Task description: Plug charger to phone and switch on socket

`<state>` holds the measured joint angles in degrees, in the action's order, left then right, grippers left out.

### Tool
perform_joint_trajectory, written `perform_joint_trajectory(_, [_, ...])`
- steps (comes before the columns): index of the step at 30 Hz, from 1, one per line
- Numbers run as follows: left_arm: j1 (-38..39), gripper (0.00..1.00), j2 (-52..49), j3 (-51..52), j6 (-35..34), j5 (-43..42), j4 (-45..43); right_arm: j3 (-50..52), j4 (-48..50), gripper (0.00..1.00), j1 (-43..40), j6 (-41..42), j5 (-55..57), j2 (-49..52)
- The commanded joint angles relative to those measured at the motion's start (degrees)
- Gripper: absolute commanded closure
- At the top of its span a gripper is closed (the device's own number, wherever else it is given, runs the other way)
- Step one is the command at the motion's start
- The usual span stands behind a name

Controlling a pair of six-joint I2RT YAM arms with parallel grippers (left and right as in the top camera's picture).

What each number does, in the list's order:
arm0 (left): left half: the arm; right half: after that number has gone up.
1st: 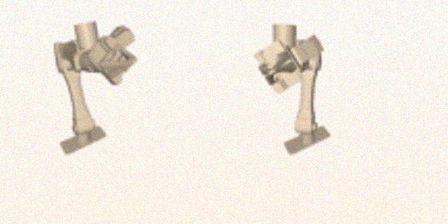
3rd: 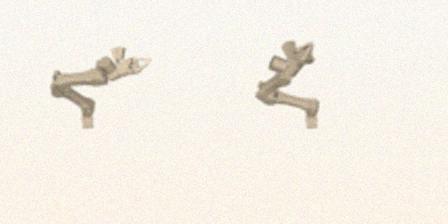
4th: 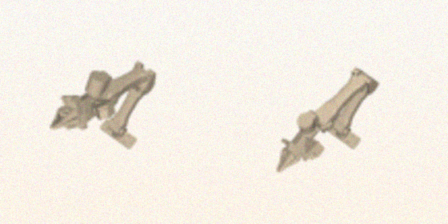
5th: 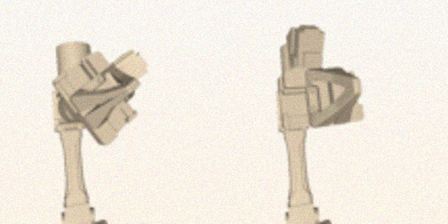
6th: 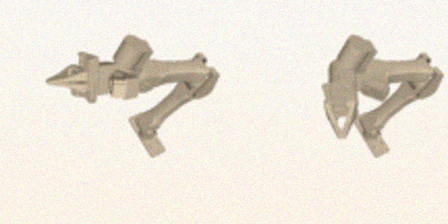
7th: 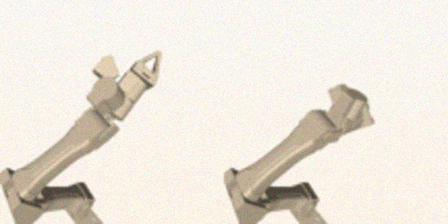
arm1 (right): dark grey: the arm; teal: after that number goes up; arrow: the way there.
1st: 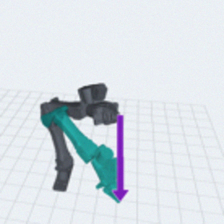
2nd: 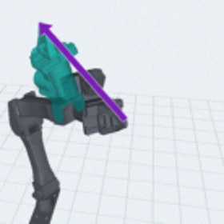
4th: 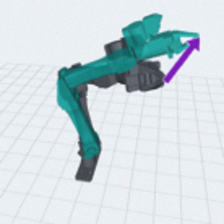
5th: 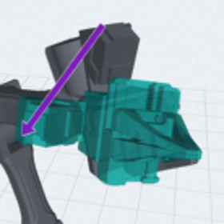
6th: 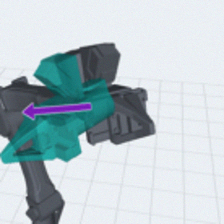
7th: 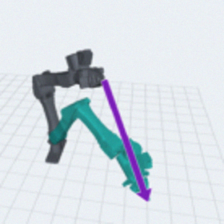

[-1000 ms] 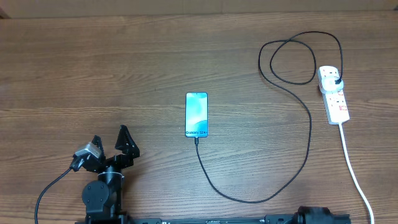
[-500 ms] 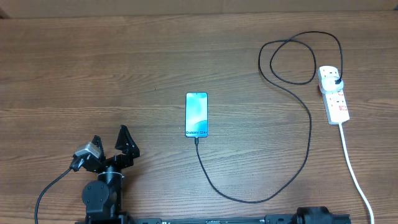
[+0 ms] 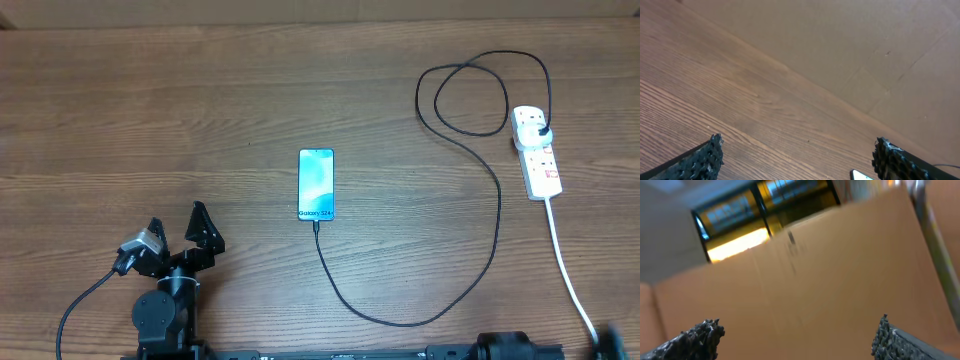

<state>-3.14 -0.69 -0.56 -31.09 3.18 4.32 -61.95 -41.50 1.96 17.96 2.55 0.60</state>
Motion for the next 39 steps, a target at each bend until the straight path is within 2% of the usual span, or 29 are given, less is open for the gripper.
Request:
perform_joint_trajectory(1, [-0.17, 0.0, 0.48, 0.28, 1.53, -0.46, -0.15, 11.41, 5.16, 0.0, 0.07, 0.2, 0.37, -0.22])
perform_joint_trajectory(9, [-0.17, 0.0, 0.48, 0.28, 1.53, -0.46, -0.15, 34.18, 21.94, 0.0, 0.07, 0.22, 0.33, -0.22])
perform_joint_trajectory(14, [-0.17, 0.01, 0.48, 0.31, 1.53, -0.46, -0.15, 43.12, 30.67, 0.0, 0.07, 0.24, -0.13, -0.22])
perform_joint_trajectory(23, [-0.17, 0.01, 0.46, 0.28, 1.53, -0.46, -0.15, 54.95, 40.02, 0.0, 0.07, 0.17, -3.3, -0.22])
perform_joint_trajectory(30, [-0.17, 0.01, 0.48, 0.28, 1.53, -0.46, -0.15, 58.86, 41.86, 0.0, 0.07, 0.13, -3.26, -0.22])
perform_joint_trajectory(39, [-0.17, 0.0, 0.48, 0.28, 1.53, -0.46, -0.15, 61.48, 39.23, 0.0, 0.07, -0.46, -2.62, -0.15])
